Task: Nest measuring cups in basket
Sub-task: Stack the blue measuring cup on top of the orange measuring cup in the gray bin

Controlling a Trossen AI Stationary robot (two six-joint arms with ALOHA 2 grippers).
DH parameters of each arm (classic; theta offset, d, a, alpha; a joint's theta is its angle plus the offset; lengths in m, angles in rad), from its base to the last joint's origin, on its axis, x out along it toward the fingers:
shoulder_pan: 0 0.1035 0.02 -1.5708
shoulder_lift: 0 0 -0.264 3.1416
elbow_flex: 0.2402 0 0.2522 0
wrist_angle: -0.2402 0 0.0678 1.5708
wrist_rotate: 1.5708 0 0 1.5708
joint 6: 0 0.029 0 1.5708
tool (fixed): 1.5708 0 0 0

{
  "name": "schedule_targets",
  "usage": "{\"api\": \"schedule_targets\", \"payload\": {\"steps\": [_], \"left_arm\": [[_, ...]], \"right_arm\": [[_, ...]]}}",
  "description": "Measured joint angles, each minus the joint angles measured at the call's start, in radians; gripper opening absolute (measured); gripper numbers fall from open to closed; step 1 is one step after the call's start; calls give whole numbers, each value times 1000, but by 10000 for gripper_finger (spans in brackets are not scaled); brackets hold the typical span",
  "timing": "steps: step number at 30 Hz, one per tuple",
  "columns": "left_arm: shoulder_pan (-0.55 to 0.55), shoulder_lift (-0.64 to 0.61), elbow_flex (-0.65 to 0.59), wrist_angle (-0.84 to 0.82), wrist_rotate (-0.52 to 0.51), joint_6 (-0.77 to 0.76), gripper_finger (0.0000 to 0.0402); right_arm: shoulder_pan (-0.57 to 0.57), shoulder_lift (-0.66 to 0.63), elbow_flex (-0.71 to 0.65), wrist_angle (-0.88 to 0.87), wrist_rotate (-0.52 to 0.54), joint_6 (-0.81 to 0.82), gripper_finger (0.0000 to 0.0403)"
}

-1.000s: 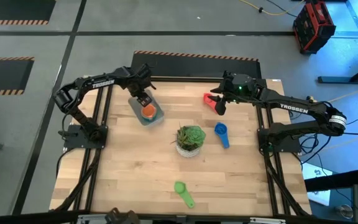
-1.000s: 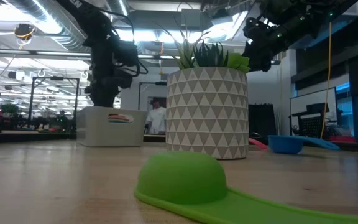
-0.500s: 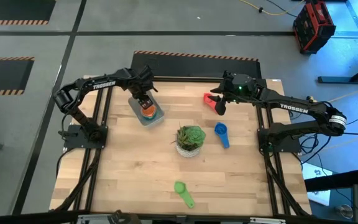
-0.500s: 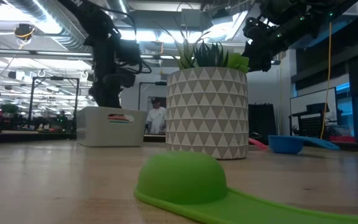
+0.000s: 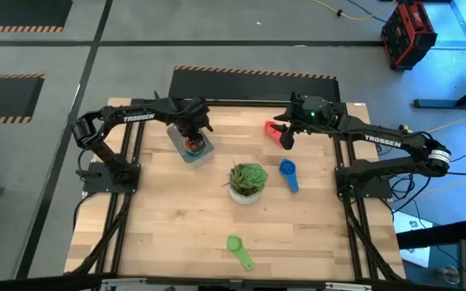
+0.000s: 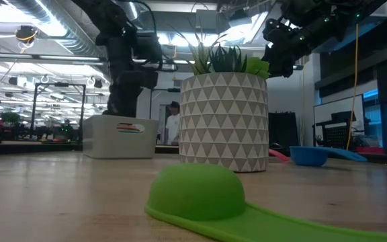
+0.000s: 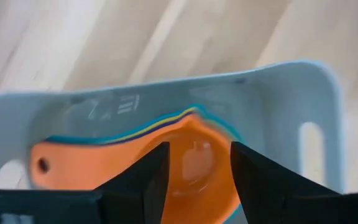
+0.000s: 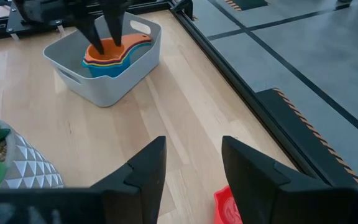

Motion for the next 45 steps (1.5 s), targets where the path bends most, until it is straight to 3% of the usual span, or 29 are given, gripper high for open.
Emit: {"api": "schedule_targets", "payload": {"steps": [12,20,27,36,45], "left_arm": [[-188,5,-14,16,-11,-30,162],[-253,5,-16,-91,-10,-32,161],[-272,0,-14,-131,-9,-27,162],[-266,-98,3,-107,-15,10,161],[-264,-163,5,-56,-166,28,162]], "right_arm": [[0,0,0,0,0,0,162],[0,0,0,0,0,0,162],[0,0,0,-3,1,0,162],[0,0,0,-8,0,42,162],[0,-29,2,-183,1,161,162]]}}
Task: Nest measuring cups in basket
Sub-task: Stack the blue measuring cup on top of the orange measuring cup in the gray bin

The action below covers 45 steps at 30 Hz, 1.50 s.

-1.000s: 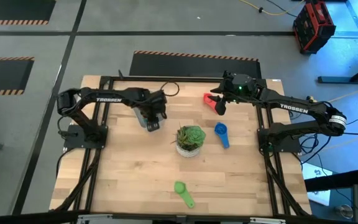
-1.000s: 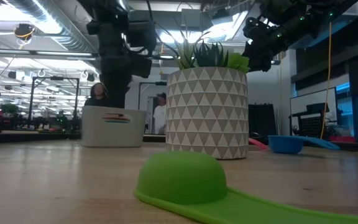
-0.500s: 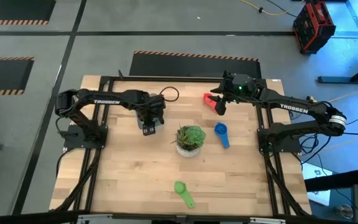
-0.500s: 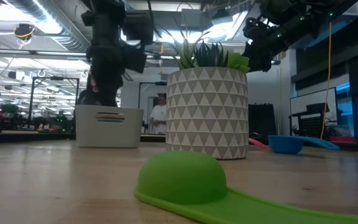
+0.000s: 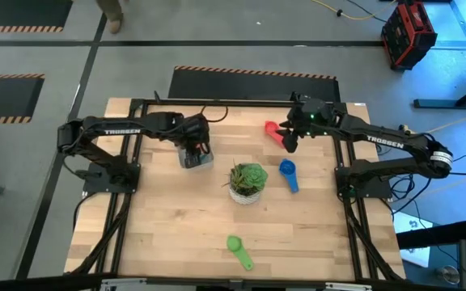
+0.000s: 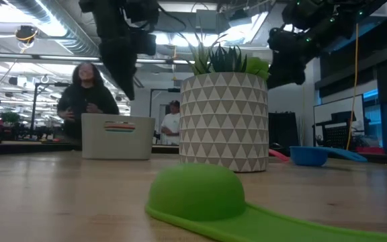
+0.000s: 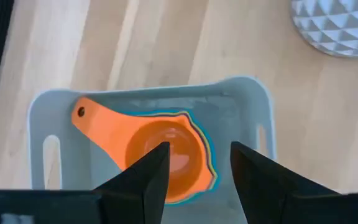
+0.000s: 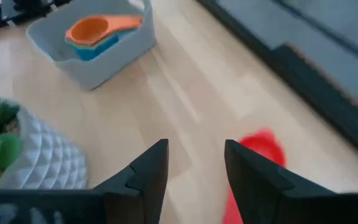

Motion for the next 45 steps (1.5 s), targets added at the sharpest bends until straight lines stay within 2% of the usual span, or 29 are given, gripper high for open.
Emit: {"api": "schedule_targets", "payload": {"steps": [4,12,16,21,28,34,45], "left_arm": [[0,-3,-1,16,-46,0,162],[0,-2,-1,28,-72,0,162],[0,-2,-1,29,-73,0,162],[0,-2,-1,29,-73,0,161],[0,-2,-1,32,-73,1,161],[0,-2,-1,35,-73,1,162],[0,-2,-1,36,-73,1,162]], "right_arm": [[0,-15,0,-102,0,87,162],[0,-10,0,-345,0,233,162],[0,-4,-1,-393,0,286,162],[9,8,-39,-363,0,310,162],[12,8,-158,-248,-2,342,162],[12,8,-256,-126,-90,355,162],[12,8,-351,-35,-128,394,161]]}}
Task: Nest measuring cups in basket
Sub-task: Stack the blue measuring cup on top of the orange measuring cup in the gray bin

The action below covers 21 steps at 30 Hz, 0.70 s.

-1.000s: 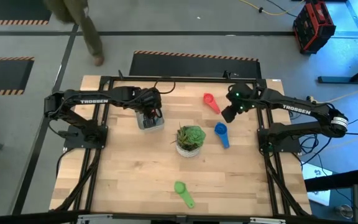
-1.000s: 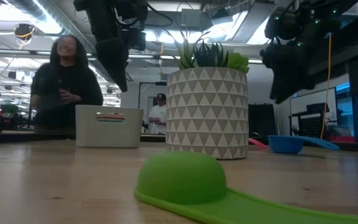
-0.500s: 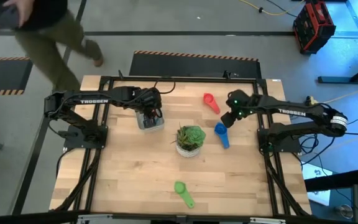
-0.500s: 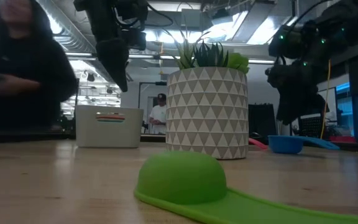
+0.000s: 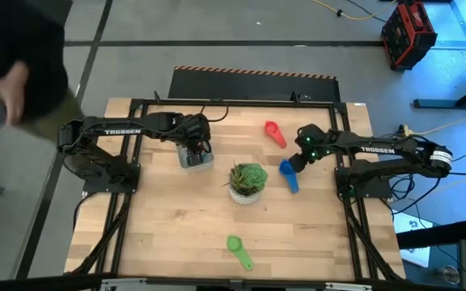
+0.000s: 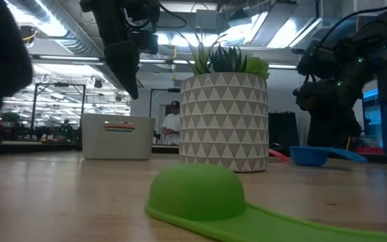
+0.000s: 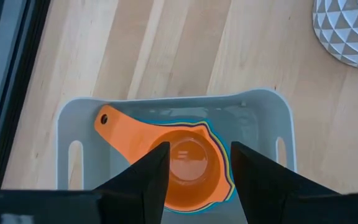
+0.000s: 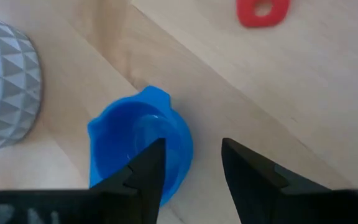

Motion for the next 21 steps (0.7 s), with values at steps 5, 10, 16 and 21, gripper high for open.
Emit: {"api": "schedule_targets", "payload": {"steps": [5,10,16,21], "left_arm": [[0,0,0,0,0,-1,161],[0,0,0,0,0,-1,163],[0,0,0,0,0,-1,162],[0,0,0,0,0,-1,161]], "right_arm": [[0,1,-26,57,-10,-1,161],[0,1,-35,63,-11,-1,161],[0,1,-35,63,3,-5,161],[0,1,-35,62,6,-7,161]]}}
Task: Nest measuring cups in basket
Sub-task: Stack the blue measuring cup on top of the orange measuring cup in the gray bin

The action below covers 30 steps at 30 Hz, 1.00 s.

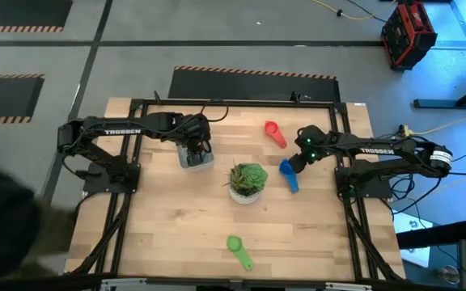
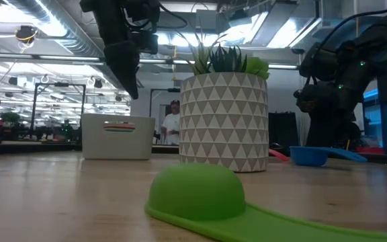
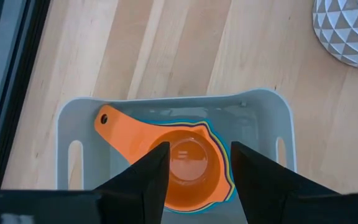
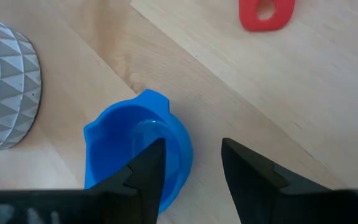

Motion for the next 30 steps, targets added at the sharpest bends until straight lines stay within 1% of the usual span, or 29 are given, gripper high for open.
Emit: {"api": "schedule_targets", "payload": {"steps": [5,13,25,27,30], "left_arm": [[0,0,0,0,0,0,163],[0,0,0,0,0,0,162],[0,0,0,0,0,0,162],[0,0,0,0,0,0,163],[0,0,0,0,0,0,161]], "right_arm": [[0,0,0,-6,1,0,153],[0,0,0,-5,1,4,89],[0,0,0,-1,2,4,15],[0,0,0,6,3,4,9],[0,0,0,12,4,4,12]]}}
